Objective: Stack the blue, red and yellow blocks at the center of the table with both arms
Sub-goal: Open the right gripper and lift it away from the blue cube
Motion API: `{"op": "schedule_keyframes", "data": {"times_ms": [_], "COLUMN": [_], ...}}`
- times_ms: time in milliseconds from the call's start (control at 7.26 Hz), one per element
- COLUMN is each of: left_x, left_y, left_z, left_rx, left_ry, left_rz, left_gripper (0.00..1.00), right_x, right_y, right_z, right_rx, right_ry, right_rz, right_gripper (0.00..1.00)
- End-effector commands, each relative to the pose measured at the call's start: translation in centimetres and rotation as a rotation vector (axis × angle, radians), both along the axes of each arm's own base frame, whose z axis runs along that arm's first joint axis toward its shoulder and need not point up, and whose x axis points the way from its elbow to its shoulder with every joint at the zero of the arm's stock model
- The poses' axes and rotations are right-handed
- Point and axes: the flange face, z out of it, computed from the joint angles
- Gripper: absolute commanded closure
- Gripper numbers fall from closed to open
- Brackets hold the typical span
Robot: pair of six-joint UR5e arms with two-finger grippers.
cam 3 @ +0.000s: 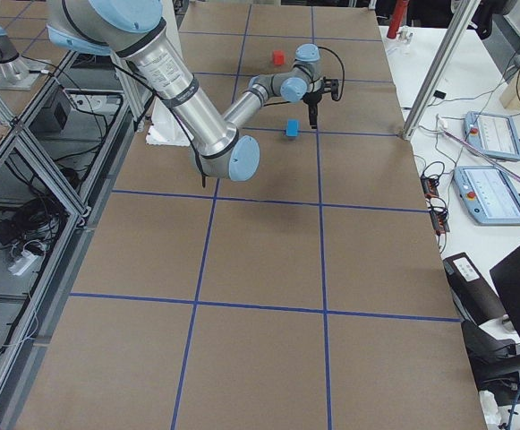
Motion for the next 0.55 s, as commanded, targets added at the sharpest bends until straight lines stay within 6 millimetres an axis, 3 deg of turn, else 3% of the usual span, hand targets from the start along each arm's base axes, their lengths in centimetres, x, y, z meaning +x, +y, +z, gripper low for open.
{"op": "schedule_keyframes", "data": {"times_ms": [0, 275, 413], "left_x": [5.2, 8.5, 11.0], "left_y": [-0.9, -2.5, -2.3], "left_z": [-1.7, -5.9, -6.4], "left_rx": [0.015, -0.028, -0.036], "left_ry": [0.035, 0.116, 0.130], "left_rz": [0.045, -0.032, -0.004], "left_gripper": [0.00, 0.00, 0.00], "right_x": [11.8, 26.4, 33.5], "right_y": [-6.7, -7.5, -7.8], "right_z": [2.7, 12.4, 16.9], "right_rx": [0.013, 0.118, 0.168], "right_ry": [0.049, 0.100, 0.111], "right_rz": [-0.090, -0.211, -0.254], "right_gripper": [0.00, 0.00, 0.00]}}
